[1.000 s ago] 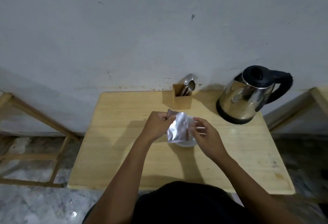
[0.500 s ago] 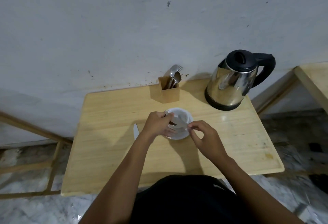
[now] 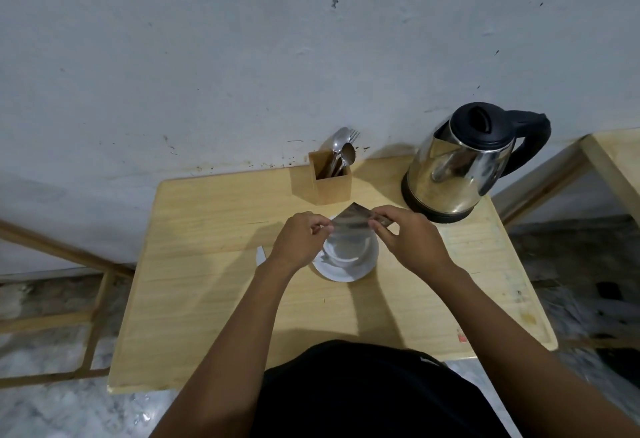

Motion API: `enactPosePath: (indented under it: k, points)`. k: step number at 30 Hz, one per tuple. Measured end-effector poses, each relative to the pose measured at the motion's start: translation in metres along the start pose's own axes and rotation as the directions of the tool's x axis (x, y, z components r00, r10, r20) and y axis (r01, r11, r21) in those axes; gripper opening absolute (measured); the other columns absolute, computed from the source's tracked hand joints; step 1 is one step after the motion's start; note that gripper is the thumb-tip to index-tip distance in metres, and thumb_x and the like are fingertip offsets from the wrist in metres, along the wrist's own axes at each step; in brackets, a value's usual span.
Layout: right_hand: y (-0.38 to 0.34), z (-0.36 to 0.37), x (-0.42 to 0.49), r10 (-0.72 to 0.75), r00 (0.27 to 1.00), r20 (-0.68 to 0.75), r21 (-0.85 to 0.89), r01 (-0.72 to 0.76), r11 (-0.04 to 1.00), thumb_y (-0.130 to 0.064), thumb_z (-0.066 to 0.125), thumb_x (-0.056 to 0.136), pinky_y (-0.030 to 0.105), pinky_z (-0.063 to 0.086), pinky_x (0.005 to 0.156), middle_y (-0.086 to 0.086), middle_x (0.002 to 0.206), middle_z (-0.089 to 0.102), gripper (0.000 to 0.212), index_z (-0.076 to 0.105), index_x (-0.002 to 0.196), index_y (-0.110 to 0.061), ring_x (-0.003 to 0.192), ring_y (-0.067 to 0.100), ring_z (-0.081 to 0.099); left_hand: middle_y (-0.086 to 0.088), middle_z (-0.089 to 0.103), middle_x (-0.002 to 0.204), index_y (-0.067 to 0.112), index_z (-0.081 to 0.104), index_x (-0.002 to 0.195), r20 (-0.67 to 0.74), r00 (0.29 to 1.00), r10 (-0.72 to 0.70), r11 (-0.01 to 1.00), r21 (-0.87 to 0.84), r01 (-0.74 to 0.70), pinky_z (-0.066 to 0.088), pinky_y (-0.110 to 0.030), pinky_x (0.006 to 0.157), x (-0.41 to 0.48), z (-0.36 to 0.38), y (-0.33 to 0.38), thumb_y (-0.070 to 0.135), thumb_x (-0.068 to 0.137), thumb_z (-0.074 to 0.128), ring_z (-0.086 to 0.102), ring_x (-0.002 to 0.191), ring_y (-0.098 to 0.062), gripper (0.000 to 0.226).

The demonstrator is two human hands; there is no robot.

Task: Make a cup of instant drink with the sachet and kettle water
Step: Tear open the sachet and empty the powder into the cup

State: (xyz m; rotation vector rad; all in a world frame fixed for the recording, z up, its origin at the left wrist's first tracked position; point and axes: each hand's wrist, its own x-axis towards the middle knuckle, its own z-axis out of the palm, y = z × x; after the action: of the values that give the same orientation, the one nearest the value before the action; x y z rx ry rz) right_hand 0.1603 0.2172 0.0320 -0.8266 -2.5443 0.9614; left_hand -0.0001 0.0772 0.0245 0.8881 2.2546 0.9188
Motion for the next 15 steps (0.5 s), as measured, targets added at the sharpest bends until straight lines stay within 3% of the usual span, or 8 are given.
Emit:
enactPosePath:
  k: [4,9,12,15]
  points:
    - [0.002,-0.01,0.012,0.019,0.997,0.073,0.08,-0.025,0.996,-0.025,0.07,0.087,0.021,0.05,0.073,-0.015,0.084,0.071,0.008,0.073,0.094,-0.026,0.08,0.001,0.064,0.006,0.063,0.08,0.011,0.076,0.094,-0.067,0.998,0.006,0.999,-0.036,-0.009,0.038,-0.004,0.06,0.004,0.004,-0.005,0.018,0.089,0.063,0.055,0.07,-0.003,0.015]
    - [0.006,-0.009,0.018,0.08,0.995,0.066,0.178,-0.091,0.98,-0.023,0.074,0.085,0.017,0.047,0.075,-0.015,0.083,0.071,0.009,0.075,0.093,-0.021,0.08,0.0,0.065,0.013,0.062,0.072,0.01,0.076,0.091,-0.109,0.994,-0.013,0.995,-0.099,0.002,0.038,-0.004,0.058,0.004,0.006,-0.01,0.016,0.089,0.063,0.056,0.066,-0.002,0.015]
    - [0.002,-0.004,0.017,0.067,0.997,-0.033,0.067,-0.064,0.996,-0.028,0.073,0.084,0.015,0.043,0.068,-0.017,0.08,0.069,0.005,0.075,0.088,-0.025,0.074,0.003,0.062,0.008,0.065,0.076,0.01,0.076,0.091,-0.087,0.996,-0.03,0.992,-0.123,0.019,0.039,-0.007,0.061,0.004,0.008,-0.013,0.017,0.089,0.064,0.057,0.069,-0.005,0.014]
    - [-0.004,-0.002,0.015,0.025,0.995,-0.096,-0.083,-0.033,0.996,-0.034,0.073,0.083,0.012,0.039,0.064,-0.017,0.079,0.072,0.008,0.077,0.084,-0.027,0.068,0.002,0.061,-0.001,0.072,0.088,0.013,0.076,0.091,-0.095,0.994,-0.05,0.991,-0.127,0.038,0.044,-0.02,0.067,0.005,0.011,-0.017,0.019,0.088,0.064,0.063,0.079,-0.015,0.014]
